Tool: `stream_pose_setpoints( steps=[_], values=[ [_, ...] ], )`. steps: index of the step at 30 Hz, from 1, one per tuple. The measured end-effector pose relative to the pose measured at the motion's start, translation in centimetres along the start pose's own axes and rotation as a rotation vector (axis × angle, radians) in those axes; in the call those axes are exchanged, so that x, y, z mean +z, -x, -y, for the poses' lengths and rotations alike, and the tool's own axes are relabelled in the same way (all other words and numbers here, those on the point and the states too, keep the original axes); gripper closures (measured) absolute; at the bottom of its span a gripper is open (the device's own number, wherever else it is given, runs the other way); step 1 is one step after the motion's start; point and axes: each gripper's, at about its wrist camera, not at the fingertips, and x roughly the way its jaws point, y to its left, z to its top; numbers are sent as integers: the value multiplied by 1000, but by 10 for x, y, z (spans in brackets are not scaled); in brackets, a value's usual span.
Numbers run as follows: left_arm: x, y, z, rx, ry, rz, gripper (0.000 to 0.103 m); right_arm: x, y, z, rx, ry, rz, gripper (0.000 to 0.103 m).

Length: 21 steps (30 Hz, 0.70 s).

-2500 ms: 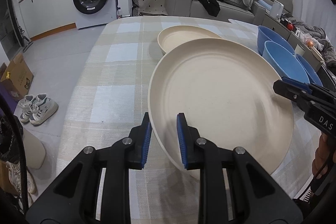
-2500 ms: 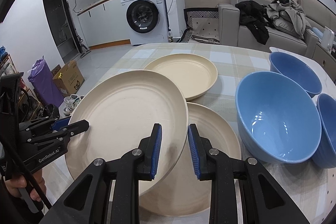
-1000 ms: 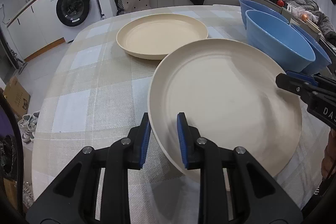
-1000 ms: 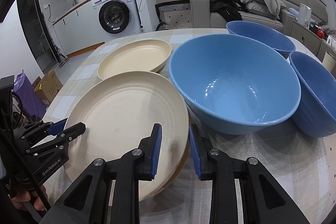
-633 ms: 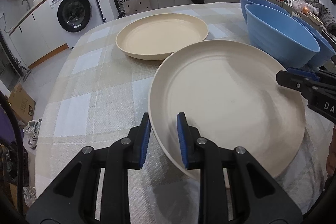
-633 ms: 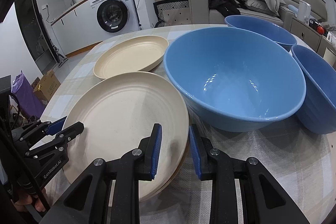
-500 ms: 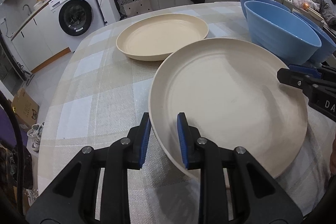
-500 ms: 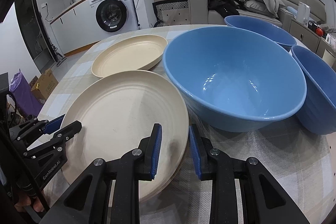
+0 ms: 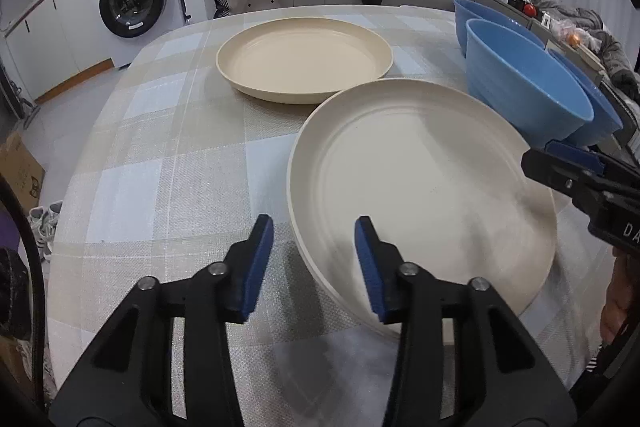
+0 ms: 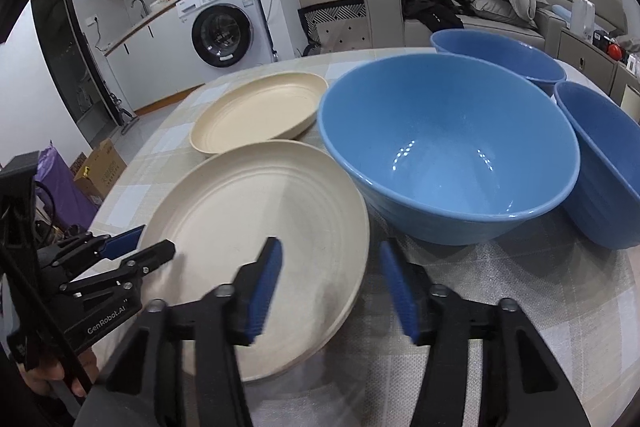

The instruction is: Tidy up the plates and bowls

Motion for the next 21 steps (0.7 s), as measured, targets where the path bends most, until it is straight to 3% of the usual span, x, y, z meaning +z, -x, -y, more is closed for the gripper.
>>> stream_pose_setpoints(
  steps=[1,3,7,9,18,21],
  values=[
    [1,4,-2,-10,7,7,49,0,4,-1,-4,3,8,36],
    [4,15,-6,-12,15,28,26,3,12,-4,7,14,27,28],
    [13,41,-14,-10,35,86,16,10,31,-14,59,50,68,10],
    [18,53,-19,-11,56,104,1,14,39,-23,58,80,88,4],
    [42,96,-48,-22,128,181,1,50,82,-29,166,90,200,1],
    [52,100,-58,-13,153,183,1,70,94,-27,245,63,218,1]
  ],
)
